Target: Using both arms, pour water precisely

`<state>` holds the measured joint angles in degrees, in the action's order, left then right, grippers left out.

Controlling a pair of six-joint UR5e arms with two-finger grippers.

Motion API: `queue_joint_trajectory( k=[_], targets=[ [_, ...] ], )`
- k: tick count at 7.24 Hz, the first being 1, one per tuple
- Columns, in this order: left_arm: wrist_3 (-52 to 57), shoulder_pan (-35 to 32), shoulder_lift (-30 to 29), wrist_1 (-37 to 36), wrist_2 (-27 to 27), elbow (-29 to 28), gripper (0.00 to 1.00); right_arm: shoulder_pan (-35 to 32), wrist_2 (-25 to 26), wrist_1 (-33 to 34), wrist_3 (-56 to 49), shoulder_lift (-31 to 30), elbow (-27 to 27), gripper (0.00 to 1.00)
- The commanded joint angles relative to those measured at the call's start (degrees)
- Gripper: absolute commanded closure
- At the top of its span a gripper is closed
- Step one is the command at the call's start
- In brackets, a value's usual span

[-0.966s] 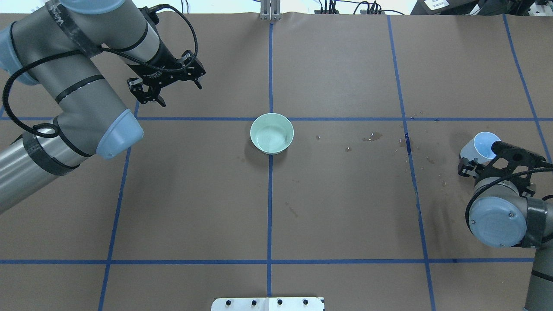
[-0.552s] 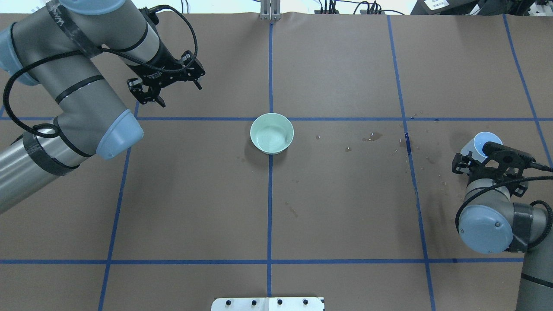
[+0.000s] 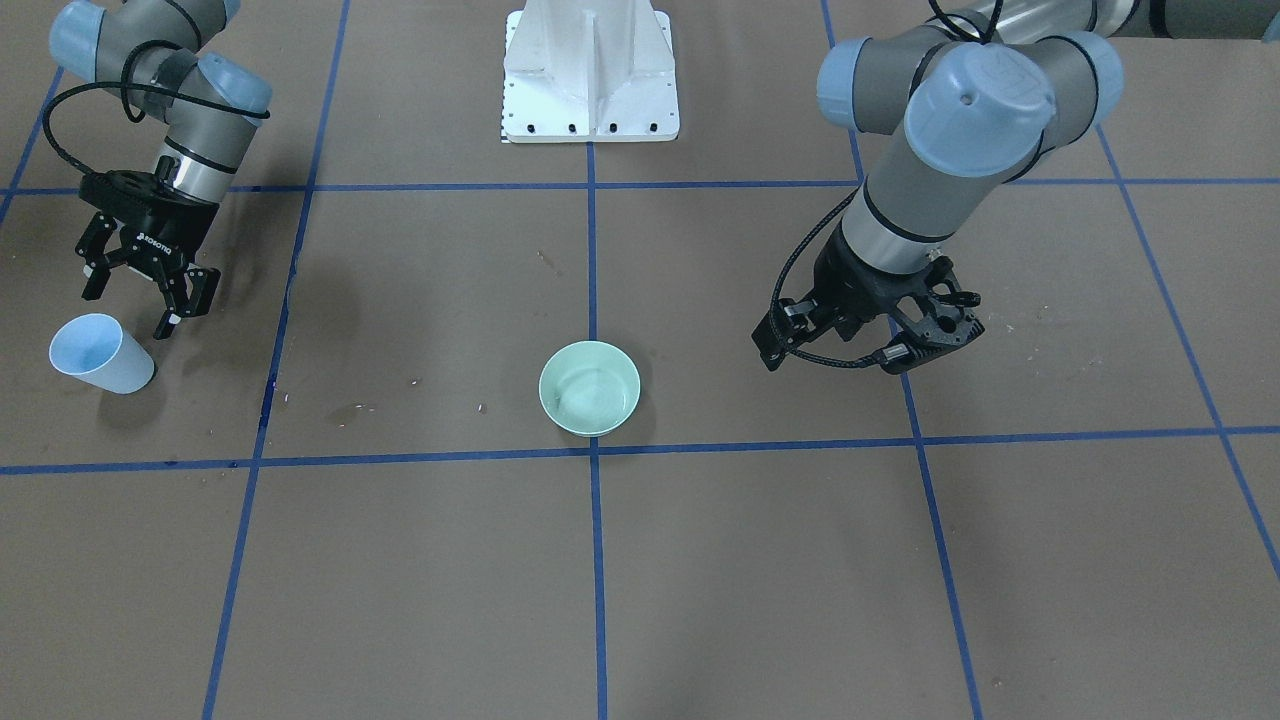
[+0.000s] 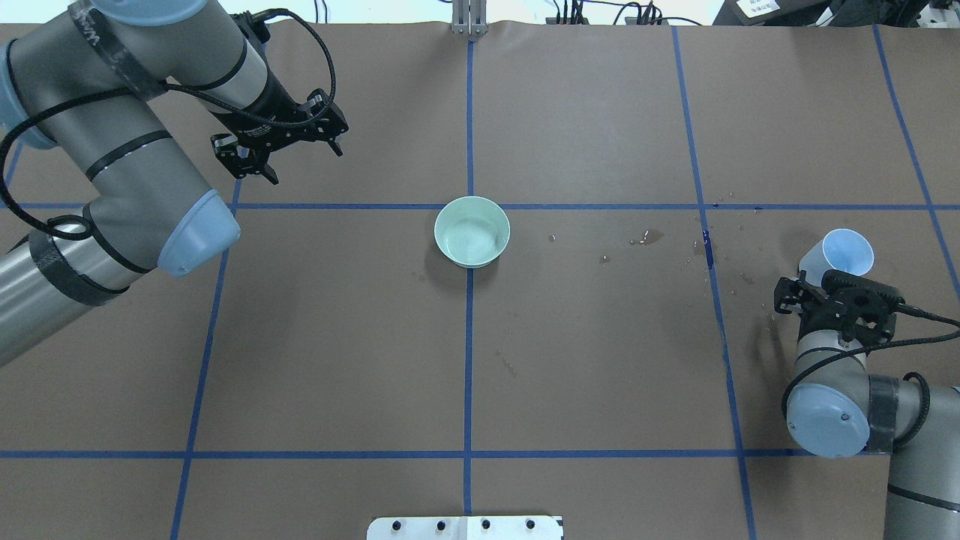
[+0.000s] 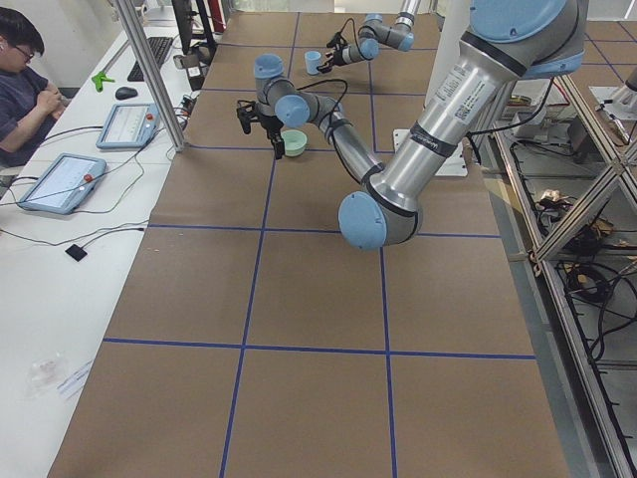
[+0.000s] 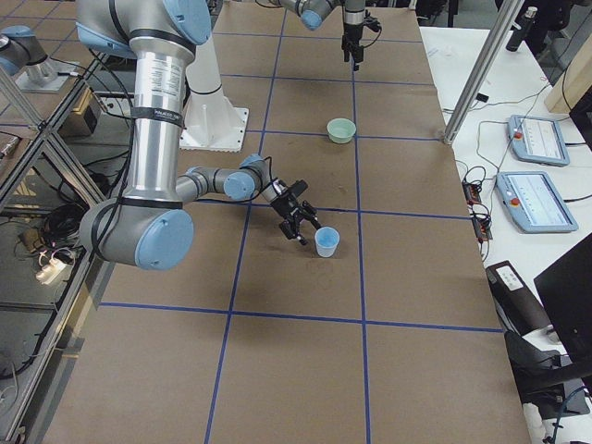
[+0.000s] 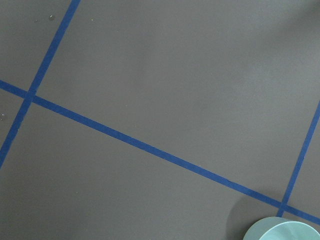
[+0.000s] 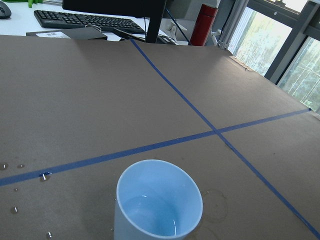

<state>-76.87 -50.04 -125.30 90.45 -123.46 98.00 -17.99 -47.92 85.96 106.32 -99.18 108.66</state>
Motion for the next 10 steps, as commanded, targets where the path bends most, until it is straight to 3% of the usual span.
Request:
queue_joint_trajectory(
  k=[1, 3, 4, 10],
  targets=[
    [5.1, -0.9, 5.5, 0.0, 0.0, 3.8, 0.00, 0.2, 1.8, -1.1, 0.0, -0.1, -2.1, 0.02],
    [13.0, -3.7, 13.2, -0.1, 0.0, 8.5, 0.00, 0.1, 3.3, -3.3, -0.2, -0.4, -3.8, 0.02],
    [14.5, -4.5, 13.9, -0.1, -0.1, 8.7, 0.00, 0.2, 5.7, -3.4, 0.0, 0.1, -5.7, 0.02],
    [14.5, -5.2, 16.9, 0.0, -0.1, 10.1, 0.00, -0.5, 6.0, -3.5, -0.2, 0.6, -7.5, 0.01]
  ],
)
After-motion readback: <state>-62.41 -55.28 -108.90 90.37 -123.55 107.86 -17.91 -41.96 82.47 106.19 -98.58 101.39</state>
